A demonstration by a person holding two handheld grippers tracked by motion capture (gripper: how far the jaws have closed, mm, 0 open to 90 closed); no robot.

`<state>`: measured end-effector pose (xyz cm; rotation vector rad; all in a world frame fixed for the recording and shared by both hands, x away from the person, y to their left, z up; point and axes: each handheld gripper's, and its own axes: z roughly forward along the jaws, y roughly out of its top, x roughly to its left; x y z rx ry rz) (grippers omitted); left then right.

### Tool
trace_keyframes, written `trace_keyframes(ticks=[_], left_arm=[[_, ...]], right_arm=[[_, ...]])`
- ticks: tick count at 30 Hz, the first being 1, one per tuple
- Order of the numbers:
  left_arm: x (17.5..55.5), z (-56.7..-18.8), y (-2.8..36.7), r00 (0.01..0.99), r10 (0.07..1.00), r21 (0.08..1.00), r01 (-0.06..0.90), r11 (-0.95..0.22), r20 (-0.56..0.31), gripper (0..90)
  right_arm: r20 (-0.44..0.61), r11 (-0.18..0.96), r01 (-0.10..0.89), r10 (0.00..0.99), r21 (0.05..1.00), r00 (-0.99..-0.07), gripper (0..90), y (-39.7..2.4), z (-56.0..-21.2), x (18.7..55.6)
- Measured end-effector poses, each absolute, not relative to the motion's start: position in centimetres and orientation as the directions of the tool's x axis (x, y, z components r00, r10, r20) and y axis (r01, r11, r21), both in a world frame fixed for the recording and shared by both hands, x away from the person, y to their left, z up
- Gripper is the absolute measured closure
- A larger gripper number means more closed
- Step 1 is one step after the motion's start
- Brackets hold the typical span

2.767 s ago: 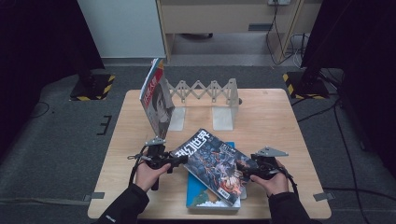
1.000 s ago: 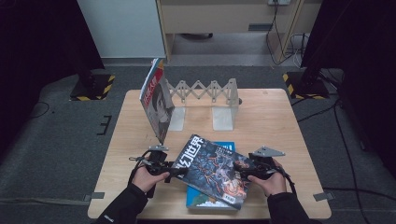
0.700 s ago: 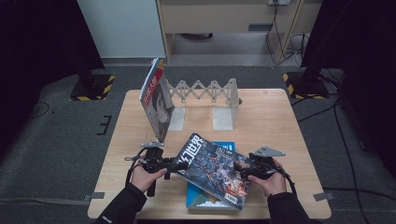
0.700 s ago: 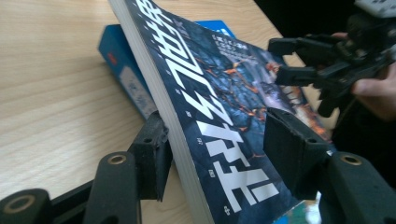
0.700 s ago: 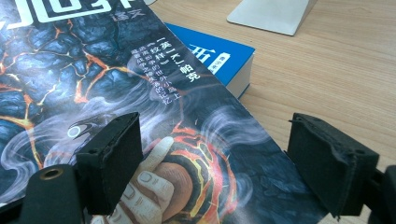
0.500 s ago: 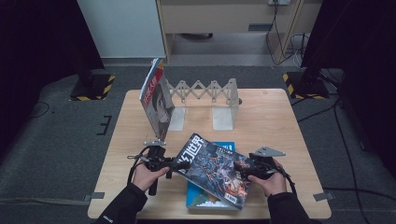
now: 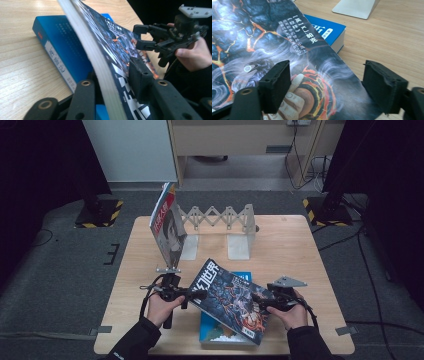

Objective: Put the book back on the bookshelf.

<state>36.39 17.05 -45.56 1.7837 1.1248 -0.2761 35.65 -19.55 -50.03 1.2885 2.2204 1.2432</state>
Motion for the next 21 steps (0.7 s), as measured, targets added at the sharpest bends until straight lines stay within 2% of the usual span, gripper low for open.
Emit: trace_keyframes(ticks=[11, 21], left_arm=[[36.4, -42.7, 15.9, 0.541, 0.572, 0.607, 0.79, -0.092, -0.617, 75.9], [36.7, -40.4, 14.4, 0.54, 0.547, 0.61, 0.79, -0.066, -0.64, 81.6]], right_arm=[[0.18, 0.16, 0.584, 0.858, 0.796, -0.481, 24.0, -22.2, -49.7, 36.0], [0.126, 0.164, 0.625, 0.911, 0.763, -0.392, 24.3, -25.5, -50.6, 36.5]])
